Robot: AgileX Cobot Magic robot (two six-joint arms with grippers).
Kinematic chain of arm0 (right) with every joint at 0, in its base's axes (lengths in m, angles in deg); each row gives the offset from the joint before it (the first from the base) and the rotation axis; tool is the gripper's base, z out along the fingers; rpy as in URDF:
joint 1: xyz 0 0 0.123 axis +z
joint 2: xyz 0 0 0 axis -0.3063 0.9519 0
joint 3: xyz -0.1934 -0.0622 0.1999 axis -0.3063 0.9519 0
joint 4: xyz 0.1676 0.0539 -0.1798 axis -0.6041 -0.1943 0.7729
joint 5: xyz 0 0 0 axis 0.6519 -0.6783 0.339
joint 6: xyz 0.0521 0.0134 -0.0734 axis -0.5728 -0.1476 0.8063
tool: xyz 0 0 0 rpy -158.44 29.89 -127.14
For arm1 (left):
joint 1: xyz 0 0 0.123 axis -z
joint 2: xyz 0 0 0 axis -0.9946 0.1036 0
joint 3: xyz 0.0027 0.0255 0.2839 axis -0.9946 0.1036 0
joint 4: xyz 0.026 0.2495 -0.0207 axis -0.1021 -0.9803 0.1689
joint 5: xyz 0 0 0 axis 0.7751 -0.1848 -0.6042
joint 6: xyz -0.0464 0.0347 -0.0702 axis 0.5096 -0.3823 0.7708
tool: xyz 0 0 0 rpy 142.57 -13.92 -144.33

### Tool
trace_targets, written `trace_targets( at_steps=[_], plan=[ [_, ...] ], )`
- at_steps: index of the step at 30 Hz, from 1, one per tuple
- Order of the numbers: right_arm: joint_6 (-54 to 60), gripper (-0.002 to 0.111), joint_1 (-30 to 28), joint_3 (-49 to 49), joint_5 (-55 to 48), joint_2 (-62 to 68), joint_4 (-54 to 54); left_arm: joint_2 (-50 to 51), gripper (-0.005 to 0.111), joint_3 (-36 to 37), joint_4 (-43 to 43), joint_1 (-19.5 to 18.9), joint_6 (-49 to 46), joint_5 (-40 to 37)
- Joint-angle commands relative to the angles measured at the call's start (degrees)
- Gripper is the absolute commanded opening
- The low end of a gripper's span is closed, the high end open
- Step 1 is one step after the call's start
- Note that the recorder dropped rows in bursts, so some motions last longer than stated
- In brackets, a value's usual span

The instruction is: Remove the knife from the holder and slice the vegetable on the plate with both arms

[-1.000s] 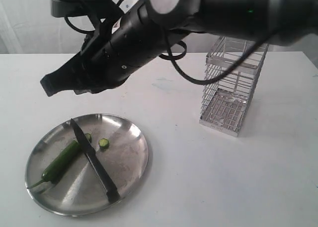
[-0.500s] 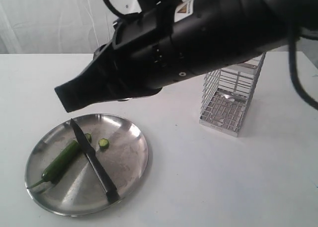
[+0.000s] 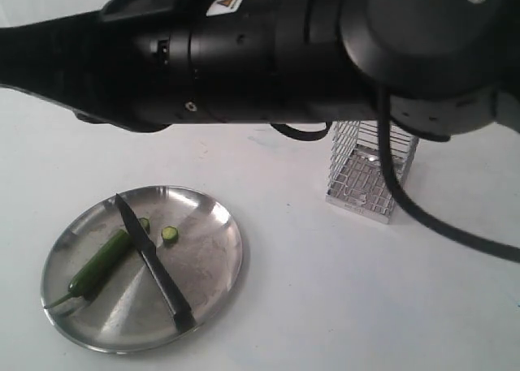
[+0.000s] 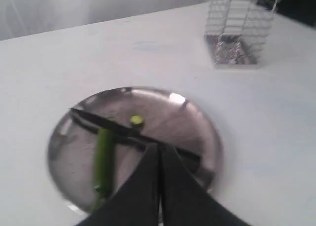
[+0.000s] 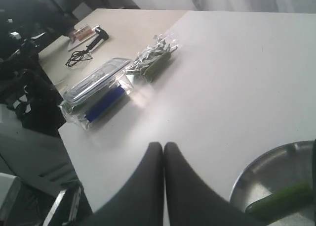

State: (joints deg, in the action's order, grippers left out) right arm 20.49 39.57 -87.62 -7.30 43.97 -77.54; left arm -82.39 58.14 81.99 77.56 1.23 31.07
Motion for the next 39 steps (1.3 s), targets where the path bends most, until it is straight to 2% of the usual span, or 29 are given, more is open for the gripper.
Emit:
trace_targets(
  at_steps=[1, 3, 5, 9, 10, 15, 26, 29, 32, 39],
  plan=[
    [-0.06, 0.0, 0.17, 0.06, 0.48, -0.11, 8.88, -3.11, 0.0, -0.24, -19.3, -0.3, 0.46, 0.52],
    [-0.06, 0.0, 0.17, 0.06, -1.27, -0.11, 9.29, -3.86, 0.0, 0.92, -20.34, -0.3, 0.46, 1.93],
    [-0.06, 0.0, 0.17, 0.06, -3.19, -0.11, 9.29, -4.54, 0.0, 5.45, -20.48, -0.3, 0.46, 6.36],
    [-0.06, 0.0, 0.17, 0.06, -6.32, -0.11, 9.29, -5.0, 0.0, 13.71, -29.9, -0.3, 0.46, 6.89],
    [-0.06, 0.0, 0.17, 0.06, -6.61, -0.11, 9.29, -5.0, 0.0, 14.2, -30.02, -0.3, 0.36, 7.97],
    [-0.06, 0.0, 0.17, 0.17, -7.18, -0.11, 9.81, -5.0, 0.0, 14.52, -30.16, -0.3, 0.47, 13.45],
    [-0.24, 0.0, 0.17, 0.17, -8.15, -0.11, 11.33, -5.0, 0.0, 14.52, -30.16, -0.3, 0.47, 13.36],
    [0.15, 0.0, 0.17, 0.17, -5.89, -0.11, 14.62, -5.0, 0.0, 14.52, -30.16, -0.3, 0.47, 13.36],
    [0.28, 0.0, 0.17, 0.17, -2.0, -0.11, 22.88, -5.0, 0.0, 14.52, -30.16, -0.3, 0.47, 13.36],
    [0.05, 0.0, -1.79, 0.17, -3.97, -0.89, 34.61, -5.0, 0.0, 14.52, -30.16, -0.3, 0.47, 13.36]
  ],
)
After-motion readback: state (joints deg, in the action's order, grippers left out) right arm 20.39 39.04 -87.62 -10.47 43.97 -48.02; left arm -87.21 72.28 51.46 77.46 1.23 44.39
